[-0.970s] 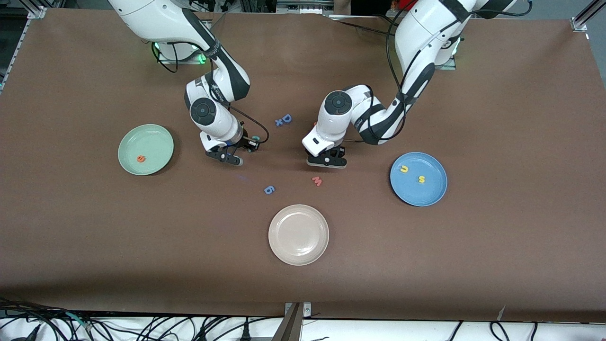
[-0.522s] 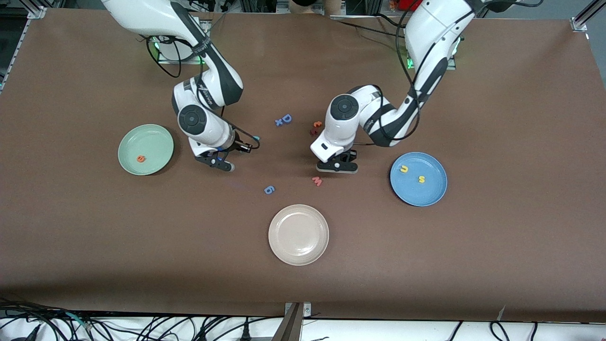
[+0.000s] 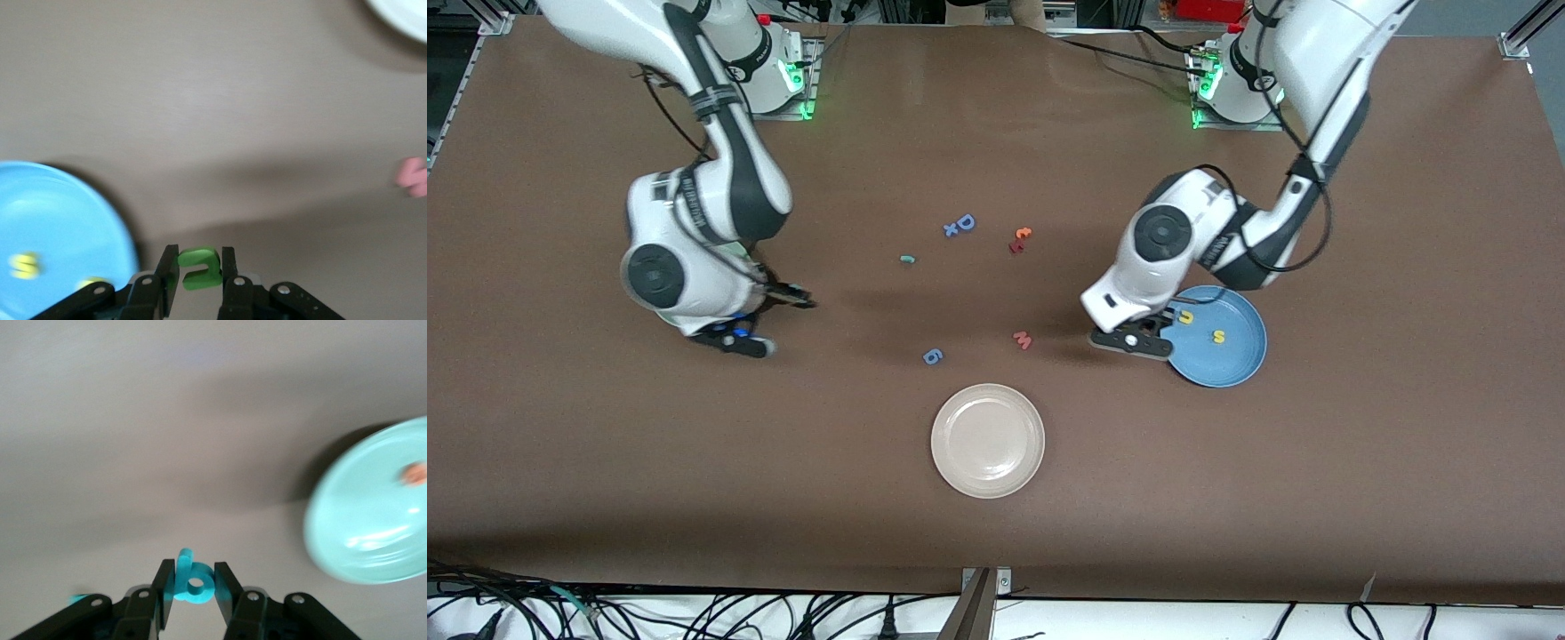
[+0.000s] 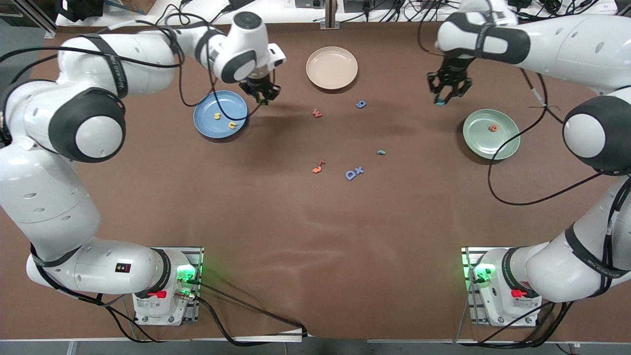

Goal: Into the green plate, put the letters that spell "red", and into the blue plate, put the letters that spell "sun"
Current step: 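Carry the n to the blue plate while the right gripper carries b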

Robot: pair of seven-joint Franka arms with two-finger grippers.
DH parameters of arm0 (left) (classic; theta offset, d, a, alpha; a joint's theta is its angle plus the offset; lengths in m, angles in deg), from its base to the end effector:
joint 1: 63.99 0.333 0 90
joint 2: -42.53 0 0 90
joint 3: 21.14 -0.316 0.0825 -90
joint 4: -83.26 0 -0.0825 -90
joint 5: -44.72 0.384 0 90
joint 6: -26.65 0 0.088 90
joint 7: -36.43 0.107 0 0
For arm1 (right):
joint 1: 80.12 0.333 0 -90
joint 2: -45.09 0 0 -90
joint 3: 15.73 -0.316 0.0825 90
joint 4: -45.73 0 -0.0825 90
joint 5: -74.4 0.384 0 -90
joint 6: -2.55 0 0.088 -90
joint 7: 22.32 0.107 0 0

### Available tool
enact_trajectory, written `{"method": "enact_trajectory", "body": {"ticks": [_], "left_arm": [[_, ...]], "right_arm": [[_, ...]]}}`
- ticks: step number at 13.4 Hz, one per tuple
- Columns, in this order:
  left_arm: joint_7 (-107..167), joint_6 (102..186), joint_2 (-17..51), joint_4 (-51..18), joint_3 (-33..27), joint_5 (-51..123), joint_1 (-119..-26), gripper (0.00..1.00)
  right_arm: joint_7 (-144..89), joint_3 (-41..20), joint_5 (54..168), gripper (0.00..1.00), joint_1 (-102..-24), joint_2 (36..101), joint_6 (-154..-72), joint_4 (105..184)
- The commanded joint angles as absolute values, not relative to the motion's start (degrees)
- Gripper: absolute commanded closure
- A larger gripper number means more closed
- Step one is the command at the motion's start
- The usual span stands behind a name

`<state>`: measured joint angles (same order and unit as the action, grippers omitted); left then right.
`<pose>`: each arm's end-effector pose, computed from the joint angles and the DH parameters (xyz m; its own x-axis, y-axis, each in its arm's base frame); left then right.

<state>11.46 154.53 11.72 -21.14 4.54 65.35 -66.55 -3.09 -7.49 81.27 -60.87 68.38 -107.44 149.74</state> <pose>0.5783 -0.2759 0.2597 0.9709 -0.2368 -0.0367 -0.2388 -0.9688 -0.0667 0.5949 0.1295 0.2975 0.9366 -0.1972 -0.2896 -0.1880 -0.9804 0.0597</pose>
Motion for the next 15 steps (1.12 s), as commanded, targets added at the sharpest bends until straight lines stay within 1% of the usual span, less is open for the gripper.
{"method": "enact_trajectory", "body": {"ticks": [1, 3, 6, 7, 8, 9, 10, 11, 13, 15], "left_arm": [[22.5, 152.9, 13.1, -21.9, 5.8, 64.8, -60.7, 0.9], [26.3, 152.9, 12.4, -21.9, 5.8, 64.8, -58.2, 0.9], [26.8, 153.8, 7.3, -22.0, 5.4, 66.0, -57.4, 0.9], [26.8, 154.6, 6.7, -22.0, 5.1, 66.1, -56.8, 0.87], [26.9, 154.7, 6.6, -22.1, 5.1, 66.1, -56.1, 0.85], [27.0, 154.7, 6.5, -22.0, 5.1, 66.1, -56.1, 0.55], [26.9, 154.8, 6.4, -22.0, 5.1, 66.1, -56.0, 0.01], [26.9, 154.7, 6.8, -21.9, 5.1, 66.1, -55.7, 0.0], [26.7, 153.9, 8.8, -21.7, 5.3, 65.5, -55.3, 0.0], [26.6, 150.2, 13.1, -20.4, 5.8, 64.9, -55.0, 0.0]], "right_arm": [[-13.5, -2.5, 78.6, 0.84, -62.6, 71.4, -105.6, 147.9], [-19.0, -1.7, 78.5, 0.83, -65.9, 72.7, -105.6, 148.0], [-21.8, -1.7, 78.5, 0.83, -67.9, 75.2, -106.1, 148.8], [-21.8, -1.7, 78.6, 0.83, -68.4, 75.3, -106.0, 149.6], [-22.0, -1.7, 78.6, 0.8, -68.8, 75.2, -106.1, 150.6], [-22.1, -1.7, 78.6, 0.71, -68.8, 75.2, -106.3, 151.1], [-22.1, -1.7, 78.6, 0.6, -68.9, 75.2, -106.3, 151.3], [-22.1, -1.7, 78.6, 0.36, -68.9, 75.2, -106.3, 151.3], [-22.1, -1.7, 78.7, 0.25, -68.9, 75.1, -106.3, 151.2], [-21.4, -1.8, 78.9, 0.25, -68.8, 73.7, -105.2, 150.3]]}}
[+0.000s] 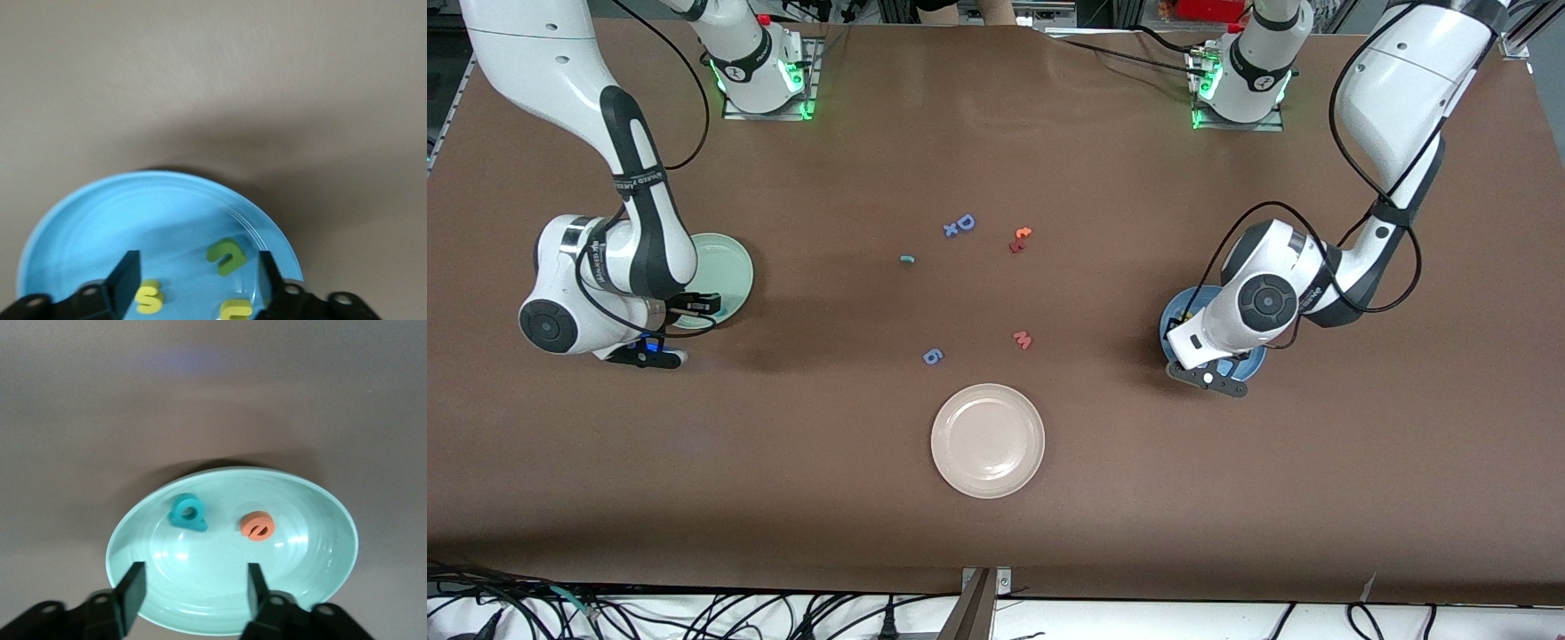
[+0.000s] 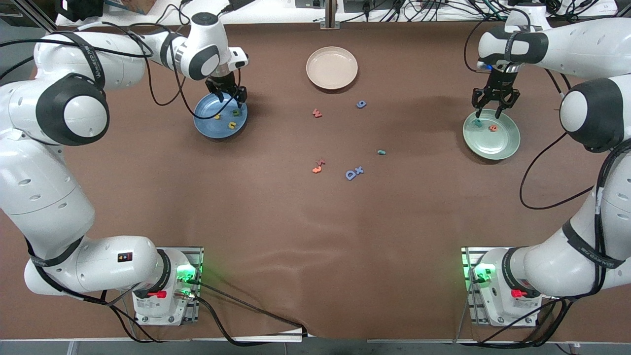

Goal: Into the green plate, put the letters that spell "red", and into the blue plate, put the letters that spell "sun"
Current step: 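Carry the n to the blue plate while the right gripper carries b, then release both letters on their plates and move the right gripper to letters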

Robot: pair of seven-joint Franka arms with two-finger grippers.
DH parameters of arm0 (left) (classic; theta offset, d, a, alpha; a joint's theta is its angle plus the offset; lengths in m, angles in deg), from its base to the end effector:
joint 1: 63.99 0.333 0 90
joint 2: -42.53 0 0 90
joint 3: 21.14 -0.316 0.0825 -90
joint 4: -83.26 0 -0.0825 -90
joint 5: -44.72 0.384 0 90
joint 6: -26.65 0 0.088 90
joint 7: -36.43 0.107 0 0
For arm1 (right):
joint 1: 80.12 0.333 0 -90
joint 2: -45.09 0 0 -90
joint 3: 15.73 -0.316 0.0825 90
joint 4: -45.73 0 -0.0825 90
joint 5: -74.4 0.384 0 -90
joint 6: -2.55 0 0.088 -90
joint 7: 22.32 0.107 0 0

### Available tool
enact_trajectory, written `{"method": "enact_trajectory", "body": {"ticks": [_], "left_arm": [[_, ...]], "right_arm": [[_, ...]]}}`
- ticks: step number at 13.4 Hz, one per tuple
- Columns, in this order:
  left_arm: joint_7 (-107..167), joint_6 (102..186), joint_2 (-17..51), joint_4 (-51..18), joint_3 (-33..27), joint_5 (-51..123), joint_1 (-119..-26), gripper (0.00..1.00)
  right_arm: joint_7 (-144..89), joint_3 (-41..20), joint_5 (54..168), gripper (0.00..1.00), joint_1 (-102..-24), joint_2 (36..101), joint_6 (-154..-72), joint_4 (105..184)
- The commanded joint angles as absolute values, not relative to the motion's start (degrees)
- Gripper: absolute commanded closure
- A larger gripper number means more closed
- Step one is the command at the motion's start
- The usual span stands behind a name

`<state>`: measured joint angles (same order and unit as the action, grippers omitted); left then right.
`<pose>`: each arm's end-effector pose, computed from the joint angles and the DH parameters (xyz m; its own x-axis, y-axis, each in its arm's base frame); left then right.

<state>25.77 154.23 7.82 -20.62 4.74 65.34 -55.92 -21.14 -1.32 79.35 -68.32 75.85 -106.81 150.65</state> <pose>0.6151 -0.1670 0.2233 0.9478 -0.2996 -0.1088 -0.3040 -0.9523 -0.0257 0.5930 -0.0151 0.2189 0.8989 -0.1140 -0.4231 -0.0907 -0.9931 0.0749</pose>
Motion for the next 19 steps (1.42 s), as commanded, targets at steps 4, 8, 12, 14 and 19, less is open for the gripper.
{"method": "enact_trajectory", "body": {"ticks": [4, 8, 12, 14, 19], "left_arm": [[26.8, 136.7, 19.0, -11.6, 7.2, 64.2, -55.1, 0.0], [31.3, 119.0, 19.9, 3.2, 7.5, 57.6, -54.8, 0.0], [40.1, 118.8, 26.2, 2.3, -1.6, 48.5, -56.1, 0.0], [40.0, 118.8, 28.5, 2.0, -4.8, 48.1, -57.1, 0.0], [39.4, 119.0, 34.5, -2.1, -13.5, 46.4, -64.1, 0.0]], "right_arm": [[-16.2, -4.7, 79.6, 0.01, -66.6, 68.9, -100.1, 147.8], [-1.8, -16.7, 81.5, 0.01, -66.6, 65.7, -98.4, 147.3], [14.3, -28.4, 81.6, 0.01, -66.6, 65.2, -103.3, 149.2], [25.4, -33.5, 81.5, 0.01, -66.5, 65.7, -111.3, 153.4], [42.5, -35.3, 80.6, 0.02, -64.7, 66.2, -125.8, 163.3]]}}
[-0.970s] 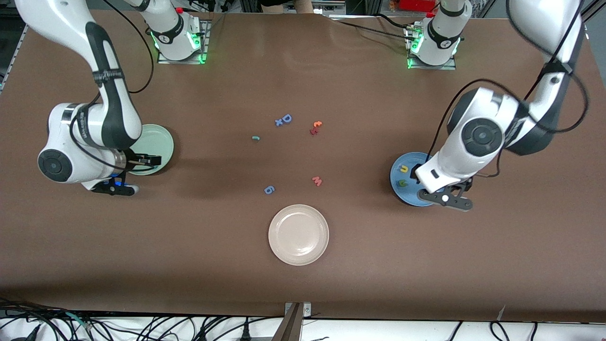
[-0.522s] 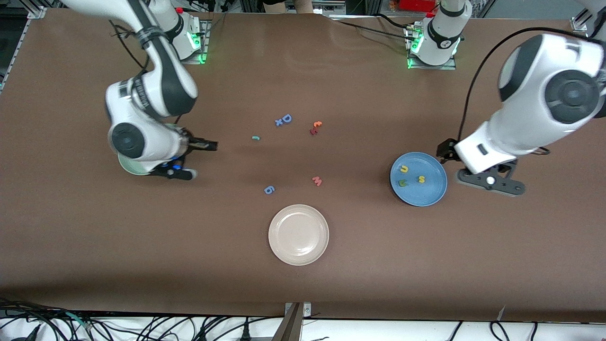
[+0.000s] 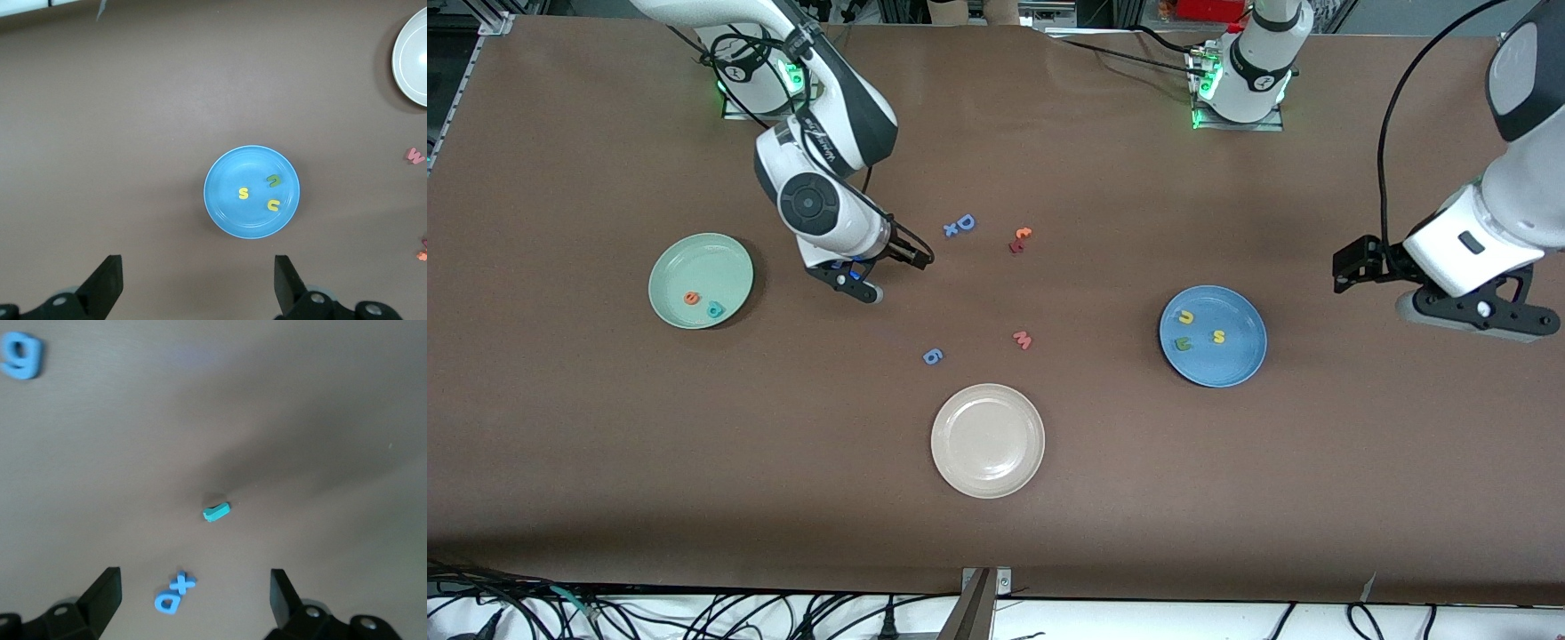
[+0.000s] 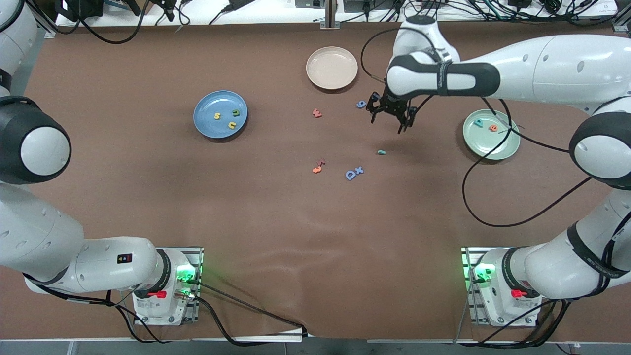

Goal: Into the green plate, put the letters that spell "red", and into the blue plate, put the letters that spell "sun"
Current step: 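Release both letters on their plates and move the right gripper to letters, then lower the right gripper and grasp the small cyan letter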

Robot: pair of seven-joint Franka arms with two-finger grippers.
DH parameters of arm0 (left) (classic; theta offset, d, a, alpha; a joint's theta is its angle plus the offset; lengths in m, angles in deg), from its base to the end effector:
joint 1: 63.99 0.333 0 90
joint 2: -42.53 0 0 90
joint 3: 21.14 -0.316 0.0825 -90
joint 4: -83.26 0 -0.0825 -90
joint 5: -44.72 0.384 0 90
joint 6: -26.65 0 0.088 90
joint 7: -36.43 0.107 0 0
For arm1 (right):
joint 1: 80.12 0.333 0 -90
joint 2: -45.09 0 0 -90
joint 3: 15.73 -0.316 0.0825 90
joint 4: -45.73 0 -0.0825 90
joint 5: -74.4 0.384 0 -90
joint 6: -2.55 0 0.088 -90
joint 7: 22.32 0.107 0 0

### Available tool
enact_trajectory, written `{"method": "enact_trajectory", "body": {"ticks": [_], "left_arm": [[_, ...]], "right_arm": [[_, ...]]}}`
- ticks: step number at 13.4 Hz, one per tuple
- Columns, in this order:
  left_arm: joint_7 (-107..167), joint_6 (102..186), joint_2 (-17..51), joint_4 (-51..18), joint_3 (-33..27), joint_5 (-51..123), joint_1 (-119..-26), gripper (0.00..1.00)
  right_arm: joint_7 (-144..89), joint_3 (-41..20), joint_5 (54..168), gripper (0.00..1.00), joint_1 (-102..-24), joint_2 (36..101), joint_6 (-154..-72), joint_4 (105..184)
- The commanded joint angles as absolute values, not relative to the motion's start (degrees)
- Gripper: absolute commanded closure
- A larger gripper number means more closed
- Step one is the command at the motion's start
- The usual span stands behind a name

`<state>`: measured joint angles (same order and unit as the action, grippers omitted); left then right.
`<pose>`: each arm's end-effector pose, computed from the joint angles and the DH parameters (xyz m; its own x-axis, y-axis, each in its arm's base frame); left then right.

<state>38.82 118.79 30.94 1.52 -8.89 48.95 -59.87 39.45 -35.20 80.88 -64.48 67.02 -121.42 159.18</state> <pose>0.6138 -0.0667 0.5797 0.9832 -0.1818 -0.0175 -0.1822 -0.9828 -0.0304 0.4832 0.3382 0.2706 0.8169 -0.5106 -0.2682 -0.5125 -0.8560 0.0685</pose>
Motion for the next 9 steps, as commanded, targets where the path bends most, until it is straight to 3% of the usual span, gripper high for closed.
{"method": "enact_trajectory", "body": {"ticks": [1, 2, 5, 7, 9], "left_arm": [[39.9, 119.0, 36.4, -3.7, -14.0, 43.0, -64.5, 0.0], [40.3, 120.2, 38.7, -6.5, -14.1, 40.5, -64.5, 0.0], [40.2, 123.8, 43.8, -13.7, -14.1, 41.3, -65.0, 0.0], [40.5, 123.9, 44.2, -13.9, -14.1, 46.5, -65.6, 0.0], [41.6, 123.9, 44.2, -13.9, -14.1, 48.5, -66.5, 0.0]], "right_arm": [[42.7, -35.3, 80.5, 0.06, -64.7, 66.1, -129.1, 166.0], [42.9, -35.2, 80.5, 0.11, -64.7, 65.8, -132.8, 168.5], [48.7, -35.0, 80.5, 0.12, -64.8, 65.4, -143.8, 174.1], [53.1, -35.1, 80.5, 0.12, -64.6, 65.4, -146.2, 175.3], [53.6, -35.1, 80.5, 0.21, -64.4, 65.6, -146.4, 175.3]]}}
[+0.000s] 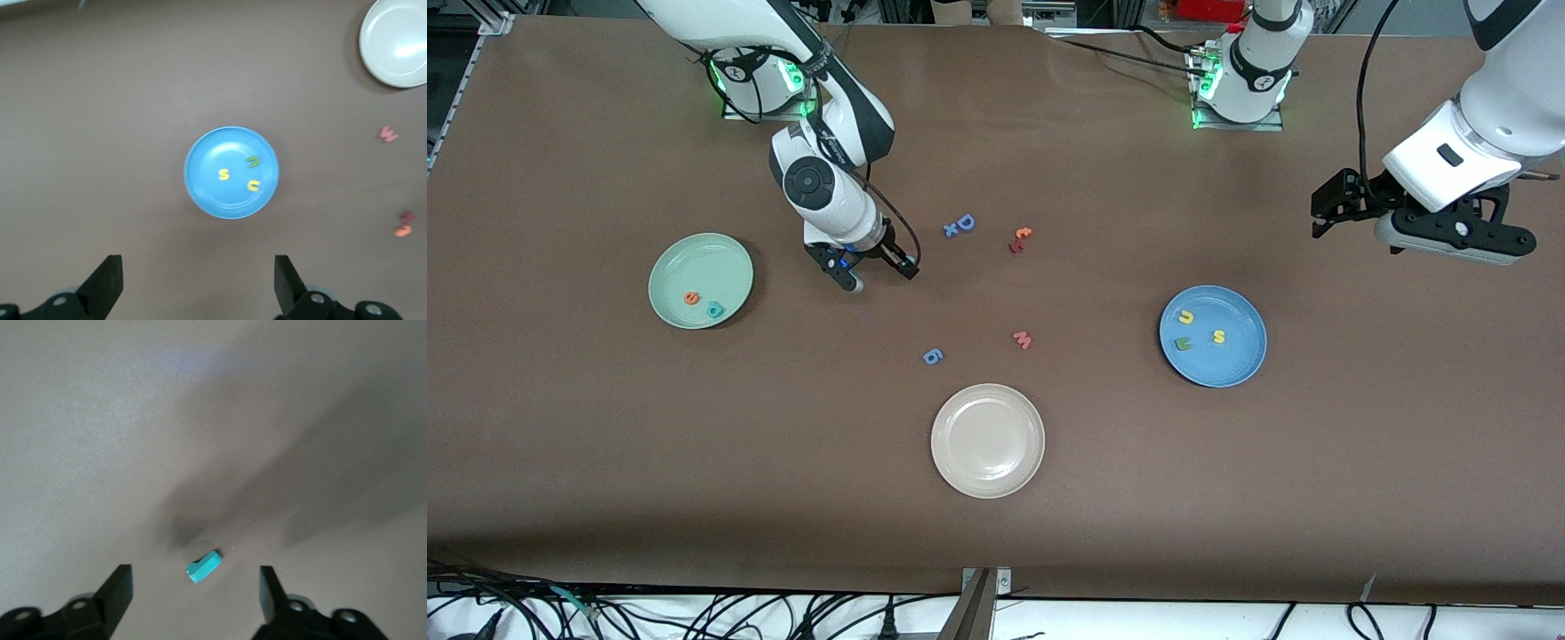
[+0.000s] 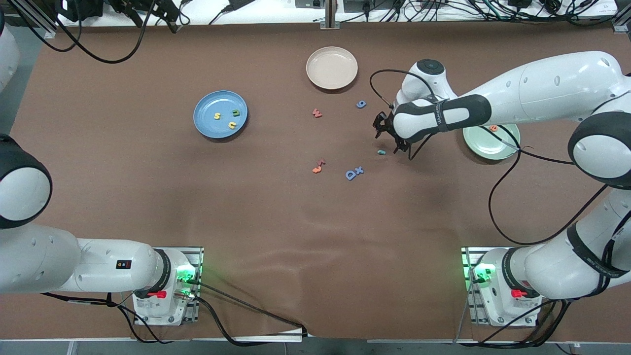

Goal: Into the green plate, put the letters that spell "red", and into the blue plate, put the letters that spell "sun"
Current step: 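Lower the right gripper and grasp the small cyan letter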

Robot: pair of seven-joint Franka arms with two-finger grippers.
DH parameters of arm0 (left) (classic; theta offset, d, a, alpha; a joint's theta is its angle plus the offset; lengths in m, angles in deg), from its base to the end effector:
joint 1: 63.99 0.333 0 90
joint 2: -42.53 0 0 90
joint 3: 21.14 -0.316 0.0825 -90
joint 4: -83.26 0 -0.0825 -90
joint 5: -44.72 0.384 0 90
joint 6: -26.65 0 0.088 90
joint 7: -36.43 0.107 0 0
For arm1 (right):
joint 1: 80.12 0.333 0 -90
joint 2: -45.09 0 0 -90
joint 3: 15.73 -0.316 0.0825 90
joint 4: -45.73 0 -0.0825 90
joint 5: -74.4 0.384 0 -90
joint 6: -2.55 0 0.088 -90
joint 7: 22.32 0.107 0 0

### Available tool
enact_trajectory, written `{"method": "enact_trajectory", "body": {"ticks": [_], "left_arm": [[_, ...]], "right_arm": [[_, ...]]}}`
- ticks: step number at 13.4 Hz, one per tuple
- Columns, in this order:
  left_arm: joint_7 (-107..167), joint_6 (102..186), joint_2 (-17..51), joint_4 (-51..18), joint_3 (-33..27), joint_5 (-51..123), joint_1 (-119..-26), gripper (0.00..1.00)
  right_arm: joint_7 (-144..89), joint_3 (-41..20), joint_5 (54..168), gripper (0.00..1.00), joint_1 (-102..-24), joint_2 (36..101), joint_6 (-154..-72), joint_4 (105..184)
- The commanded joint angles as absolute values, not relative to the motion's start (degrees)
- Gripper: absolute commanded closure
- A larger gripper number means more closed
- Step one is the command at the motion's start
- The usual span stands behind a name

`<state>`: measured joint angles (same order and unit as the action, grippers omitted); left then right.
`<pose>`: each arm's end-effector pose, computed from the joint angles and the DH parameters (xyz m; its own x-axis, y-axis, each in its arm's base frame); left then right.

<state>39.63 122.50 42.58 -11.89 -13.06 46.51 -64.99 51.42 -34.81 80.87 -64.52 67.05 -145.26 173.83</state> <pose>0.5549 -0.0856 0.5913 0.9764 -0.2158 0.0113 -0.2153 -0.9760 -0.0319 0.4466 0.3109 0.2044 0.6866 -0.7040 -0.1816 -0.7180 -0.6959 -0.0172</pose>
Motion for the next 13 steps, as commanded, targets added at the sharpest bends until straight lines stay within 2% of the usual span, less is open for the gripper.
{"method": "enact_trajectory", "body": {"ticks": [1, 8, 11, 13], "left_arm": [[41.5, 123.6, 44.2, -14.0, -14.1, 48.2, -66.5, 0.0], [41.8, 121.6, 42.1, -11.5, -14.1, 44.1, -63.1, 0.0], [42.1, 121.6, 42.0, -11.5, -14.1, 44.1, -63.0, 0.0], [42.0, 121.6, 42.0, -11.4, -14.0, 44.1, -63.2, 0.0]], "right_arm": [[53.6, -35.1, 80.5, 0.23, -64.3, 65.9, -147.0, 175.3], [59.1, -35.1, 80.5, 0.31, -62.2, 67.4, -150.5, 175.3], [60.9, -35.1, 80.6, 0.43, -62.2, 67.5, -150.6, 175.9], [60.9, -35.0, 80.6, 0.46, -62.2, 68.0, -150.6, 176.0]]}}
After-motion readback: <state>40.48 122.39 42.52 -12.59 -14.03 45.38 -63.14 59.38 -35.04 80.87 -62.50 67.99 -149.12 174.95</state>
